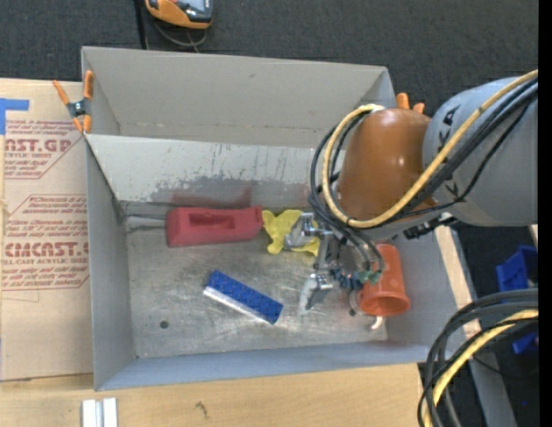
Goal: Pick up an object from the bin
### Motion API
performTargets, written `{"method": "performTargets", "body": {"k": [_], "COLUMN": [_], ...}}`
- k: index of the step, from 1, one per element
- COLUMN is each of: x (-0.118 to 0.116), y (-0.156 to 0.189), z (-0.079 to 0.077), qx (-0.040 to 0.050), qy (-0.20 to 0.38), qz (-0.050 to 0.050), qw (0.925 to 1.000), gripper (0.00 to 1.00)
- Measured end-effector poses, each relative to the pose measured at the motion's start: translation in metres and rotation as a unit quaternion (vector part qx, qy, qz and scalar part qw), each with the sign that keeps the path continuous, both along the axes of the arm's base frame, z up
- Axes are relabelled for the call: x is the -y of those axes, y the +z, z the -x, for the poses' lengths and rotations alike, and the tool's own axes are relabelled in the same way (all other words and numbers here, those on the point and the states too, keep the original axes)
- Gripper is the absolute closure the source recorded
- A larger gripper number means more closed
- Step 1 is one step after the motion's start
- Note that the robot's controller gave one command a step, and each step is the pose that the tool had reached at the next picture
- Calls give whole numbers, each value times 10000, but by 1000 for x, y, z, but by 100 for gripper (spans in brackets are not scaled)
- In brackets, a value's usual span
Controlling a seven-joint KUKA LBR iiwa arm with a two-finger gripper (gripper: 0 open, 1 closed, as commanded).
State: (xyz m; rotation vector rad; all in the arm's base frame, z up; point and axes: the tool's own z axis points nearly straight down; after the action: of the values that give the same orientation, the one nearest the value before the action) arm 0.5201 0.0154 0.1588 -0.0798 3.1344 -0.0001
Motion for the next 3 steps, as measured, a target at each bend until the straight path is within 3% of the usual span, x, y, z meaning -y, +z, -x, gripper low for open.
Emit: {"method": "performTargets", "body": {"k": [1, 2, 3], "x": [-54, -59, -61], "y": [-76, -83, -67], "z": [-46, -32, -15], "qx": [-228, -45, -34], "qy": [-166, -252, -232], "qz": [91, -4, 1], "qw": [9996, 9997, 9997], "gripper": [0, 0, 0]}}
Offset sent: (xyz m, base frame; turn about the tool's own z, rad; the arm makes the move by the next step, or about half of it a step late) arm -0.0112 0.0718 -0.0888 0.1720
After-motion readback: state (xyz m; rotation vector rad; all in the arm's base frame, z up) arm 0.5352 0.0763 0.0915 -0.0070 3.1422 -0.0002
